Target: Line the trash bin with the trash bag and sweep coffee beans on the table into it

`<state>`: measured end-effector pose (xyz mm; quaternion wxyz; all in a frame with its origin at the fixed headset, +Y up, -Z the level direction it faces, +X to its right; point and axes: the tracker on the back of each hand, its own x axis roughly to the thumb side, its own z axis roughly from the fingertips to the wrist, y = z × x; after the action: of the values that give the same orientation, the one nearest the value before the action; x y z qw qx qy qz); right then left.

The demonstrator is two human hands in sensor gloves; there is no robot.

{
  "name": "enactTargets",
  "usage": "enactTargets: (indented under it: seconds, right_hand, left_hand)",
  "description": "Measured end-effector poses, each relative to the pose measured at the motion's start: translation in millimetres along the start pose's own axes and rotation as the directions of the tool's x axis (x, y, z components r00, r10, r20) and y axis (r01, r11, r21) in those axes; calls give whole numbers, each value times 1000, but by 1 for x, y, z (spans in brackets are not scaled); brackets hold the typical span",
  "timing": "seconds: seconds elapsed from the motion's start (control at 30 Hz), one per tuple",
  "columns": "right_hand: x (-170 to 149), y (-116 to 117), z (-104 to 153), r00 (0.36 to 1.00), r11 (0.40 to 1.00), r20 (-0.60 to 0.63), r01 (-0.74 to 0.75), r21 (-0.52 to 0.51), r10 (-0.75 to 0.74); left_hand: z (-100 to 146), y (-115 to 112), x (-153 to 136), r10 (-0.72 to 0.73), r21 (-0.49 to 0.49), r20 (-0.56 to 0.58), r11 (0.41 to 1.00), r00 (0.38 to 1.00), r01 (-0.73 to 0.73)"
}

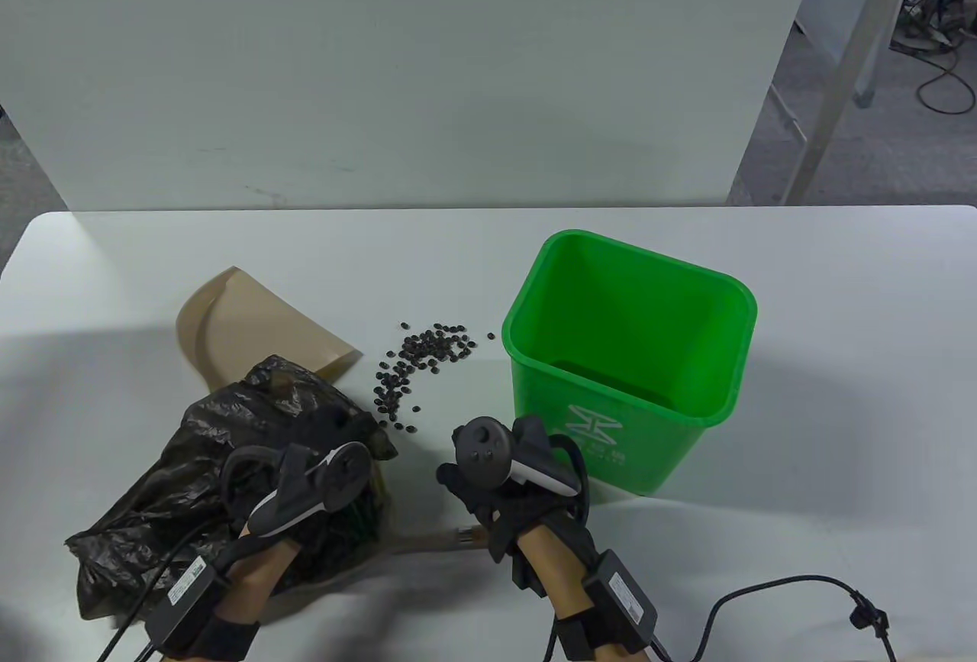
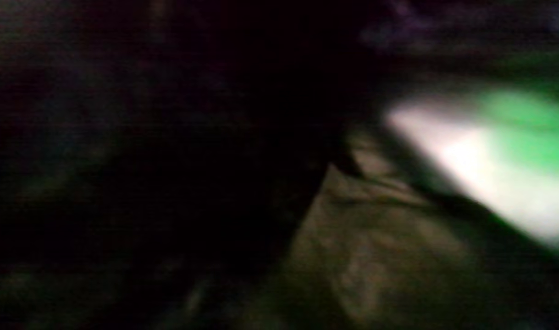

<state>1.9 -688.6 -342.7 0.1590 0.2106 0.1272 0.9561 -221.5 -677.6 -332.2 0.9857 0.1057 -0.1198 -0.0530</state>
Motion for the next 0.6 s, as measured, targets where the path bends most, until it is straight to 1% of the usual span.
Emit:
enactTargets:
  seconds: [0.07,0.1,0.17,0.23,0.27,0.37,0.47,0.5,0.53,0.57,0.6]
  right_hand:
    - [-2,2,-1,998,998,5,68,-9,-68]
    - [-3,4,-2,991,991,12,131,-14,-131]
    - [-8,8,-4,956,955,13,295,-16,-295]
    - [-14,13,-6,861,861,-11,507,-22,-508]
    - [-17,15,-6,813,813,-15,582,-27,-582]
    - [-20,19,-7,712,713,-27,700,-49,-701]
    - [-18,19,-8,643,643,-13,765,-40,-766]
    - [-17,19,-8,632,631,-7,774,-51,-775]
    - [-15,17,-7,621,618,8,781,-86,-784]
    - [-13,14,-6,618,611,26,781,-127,-785]
    - [-11,11,-4,628,617,39,773,-151,-777]
  left_hand:
    - [2,3,1,29,21,4,999,1000,-29]
    - [3,4,3,39,28,9,999,999,-39]
    - [5,7,6,42,44,18,998,999,-43]
    - [7,11,12,60,70,35,996,998,-63]
    - [8,13,15,85,84,46,992,995,-89]
    - [12,19,22,157,102,65,981,985,-163]
    - [15,23,28,213,114,95,968,972,-224]
    - [15,23,29,224,113,102,966,969,-235]
    - [16,24,30,237,104,110,963,965,-248]
    - [16,24,31,246,92,112,962,963,-256]
    - [16,23,30,252,86,113,961,961,-262]
